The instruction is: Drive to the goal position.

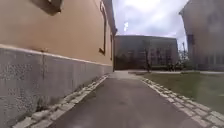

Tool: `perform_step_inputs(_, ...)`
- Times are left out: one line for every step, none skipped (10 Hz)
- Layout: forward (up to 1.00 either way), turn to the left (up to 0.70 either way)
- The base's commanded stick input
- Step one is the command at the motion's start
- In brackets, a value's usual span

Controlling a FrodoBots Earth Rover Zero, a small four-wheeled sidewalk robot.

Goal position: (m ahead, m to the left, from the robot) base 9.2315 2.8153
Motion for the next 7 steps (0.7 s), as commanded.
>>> perform_step_inputs(0.70, 0.04)
perform_step_inputs(0.70, 0.04)
perform_step_inputs(0.70, 0.04)
perform_step_inputs(0.70, 0.04)
perform_step_inputs(0.70, 0.04)
perform_step_inputs(0.70, -0.24)
perform_step_inputs(0.70, -0.31)
